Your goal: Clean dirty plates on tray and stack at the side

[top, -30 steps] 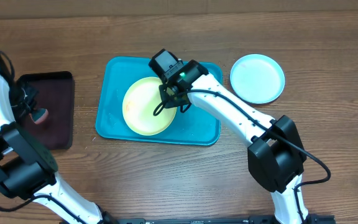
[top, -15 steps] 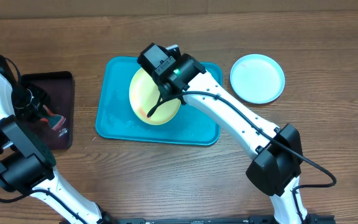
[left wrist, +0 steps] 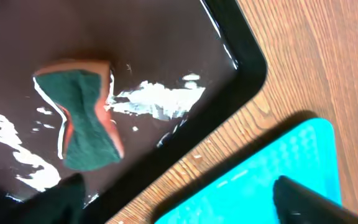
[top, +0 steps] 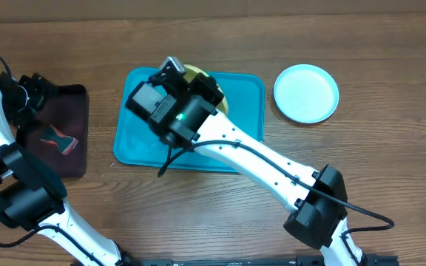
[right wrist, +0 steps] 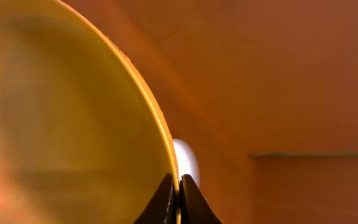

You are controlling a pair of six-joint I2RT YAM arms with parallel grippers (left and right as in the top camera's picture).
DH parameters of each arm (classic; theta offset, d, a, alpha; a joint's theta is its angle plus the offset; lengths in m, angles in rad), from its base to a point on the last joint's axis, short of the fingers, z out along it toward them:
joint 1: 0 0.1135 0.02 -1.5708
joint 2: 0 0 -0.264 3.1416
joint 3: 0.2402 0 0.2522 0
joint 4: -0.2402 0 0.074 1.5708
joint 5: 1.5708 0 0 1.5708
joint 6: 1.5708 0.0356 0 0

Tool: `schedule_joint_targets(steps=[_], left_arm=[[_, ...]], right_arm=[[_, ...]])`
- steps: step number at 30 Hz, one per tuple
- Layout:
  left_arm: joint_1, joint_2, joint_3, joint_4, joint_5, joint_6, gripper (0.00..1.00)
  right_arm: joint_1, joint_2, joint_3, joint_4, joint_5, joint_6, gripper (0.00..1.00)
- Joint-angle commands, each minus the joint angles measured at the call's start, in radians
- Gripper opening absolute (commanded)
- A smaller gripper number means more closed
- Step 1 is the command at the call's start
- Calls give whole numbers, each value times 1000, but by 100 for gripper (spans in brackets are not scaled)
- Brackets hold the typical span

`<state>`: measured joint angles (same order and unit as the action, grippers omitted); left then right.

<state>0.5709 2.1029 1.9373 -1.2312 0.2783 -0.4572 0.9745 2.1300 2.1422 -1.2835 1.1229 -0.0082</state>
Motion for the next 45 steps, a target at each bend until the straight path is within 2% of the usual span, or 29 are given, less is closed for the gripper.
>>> schedule_joint_targets(steps=[1, 5, 7, 9, 12, 14, 19, 23, 26, 28, 33, 37, 45], left_arm=[[-3, -18, 16, -2, 52, 16, 100], [-3, -18, 16, 2, 51, 16, 100], [-3, -18, 16, 3, 51, 16, 100], [-3, -18, 16, 6, 51, 15, 100], [-3, -18, 16, 22, 51, 16, 100], [-3, -18, 16, 28, 51, 16, 100], [-3, -18, 16, 27, 51, 16, 100], [-3, -18, 16, 6, 51, 16, 100], [-3, -18, 16, -12, 52, 16, 100], [-3, -18, 16, -18, 52, 16, 100], [-3, -18, 16, -17, 51, 16, 100], [-3, -18, 16, -17, 51, 16, 100], [-3, -16, 16, -17, 51, 16, 100]], right_arm=[[20, -23, 29, 25, 296, -100, 4], [37, -23, 29, 34, 340, -181, 4], [39, -23, 29, 59, 289, -146, 4], [39, -23, 28, 89, 112, -79, 4], [-5, -21, 18, 112, -415, -75, 4], [-56, -20, 14, 99, -565, -68, 4], [-235, -21, 14, 65, -608, 203, 4], [-463, -21, 14, 13, -923, 322, 4], [-630, -20, -5, -10, -1196, 323, 4], [-731, -20, -32, -29, -1291, 323, 4], [-934, -20, -150, -45, -1308, 322, 4], [-1043, -20, -267, 9, -1308, 323, 4], [-1129, -20, -415, 159, -1308, 323, 4]])
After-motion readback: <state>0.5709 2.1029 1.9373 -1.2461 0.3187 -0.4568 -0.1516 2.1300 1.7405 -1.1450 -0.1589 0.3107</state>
